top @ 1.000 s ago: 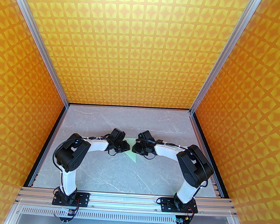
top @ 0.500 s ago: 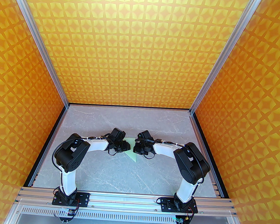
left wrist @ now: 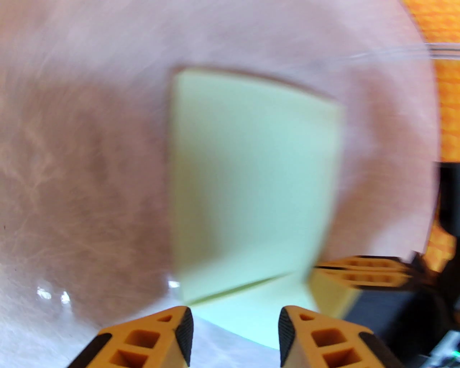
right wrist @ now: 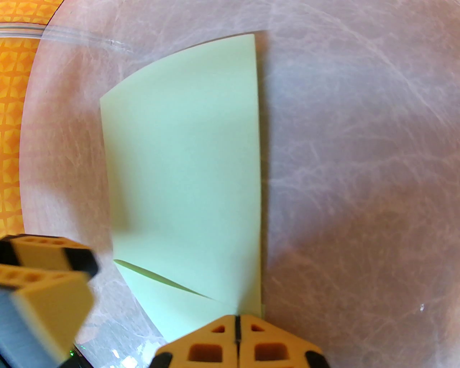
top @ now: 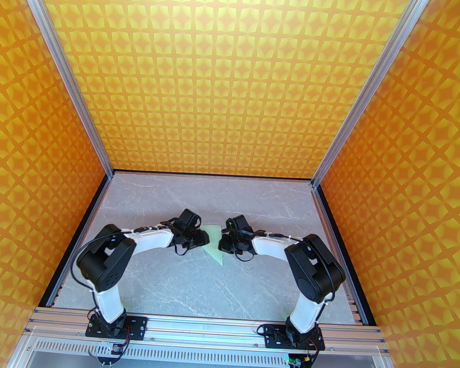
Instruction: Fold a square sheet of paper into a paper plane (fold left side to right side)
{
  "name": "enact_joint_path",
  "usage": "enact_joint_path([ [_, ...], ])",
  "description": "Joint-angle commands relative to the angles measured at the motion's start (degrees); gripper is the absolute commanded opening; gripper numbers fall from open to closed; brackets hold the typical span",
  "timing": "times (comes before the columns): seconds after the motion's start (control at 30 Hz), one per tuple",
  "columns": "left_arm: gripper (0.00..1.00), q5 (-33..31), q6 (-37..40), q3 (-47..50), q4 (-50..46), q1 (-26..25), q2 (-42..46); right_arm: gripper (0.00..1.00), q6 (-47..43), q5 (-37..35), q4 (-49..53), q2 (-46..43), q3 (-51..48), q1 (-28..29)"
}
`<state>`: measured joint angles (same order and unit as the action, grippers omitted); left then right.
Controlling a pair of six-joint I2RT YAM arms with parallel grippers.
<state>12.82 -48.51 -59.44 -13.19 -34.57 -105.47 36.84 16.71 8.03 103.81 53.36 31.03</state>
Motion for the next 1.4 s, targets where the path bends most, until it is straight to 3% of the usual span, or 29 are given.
enact_joint_path([
  [0.0,0.46,-2.2,-1.1,-1.4,-3.2,-0.4,-2.1,0.05,1.2,-0.8,2.0,1.1,-2.4,0.1],
  [0.17,0.46,-1.8,-0.8,-2.5,-3.0,-0.8,-3.0,0.05,1.6,-0.8,1.5,0.9,-3.2,0.1],
  [0.37,0.44,2.1,-0.7,0.7,6.5,-0.8,-0.5,0.06,1.9,-0.5,0.9,1.4,-3.7,0.2],
  [0.67,0.43,2.9,-0.4,3.3,11.9,-0.8,2.5,0.06,2.0,-0.6,0.9,1.4,-4.0,0.2],
  [0.97,0.43,3.0,-0.6,4.9,13.6,-0.8,4.0,0.06,2.1,-0.6,0.9,1.4,-4.3,0.2],
  [1.23,0.46,-2.2,-1.3,5.8,7.9,-0.8,4.5,0.06,2.1,-0.6,0.9,1.3,-4.3,0.2],
  [1.37,0.39,0.8,-0.7,5.0,11.5,-0.8,3.9,0.06,2.2,-0.8,0.5,1.4,-4.9,0.2],
])
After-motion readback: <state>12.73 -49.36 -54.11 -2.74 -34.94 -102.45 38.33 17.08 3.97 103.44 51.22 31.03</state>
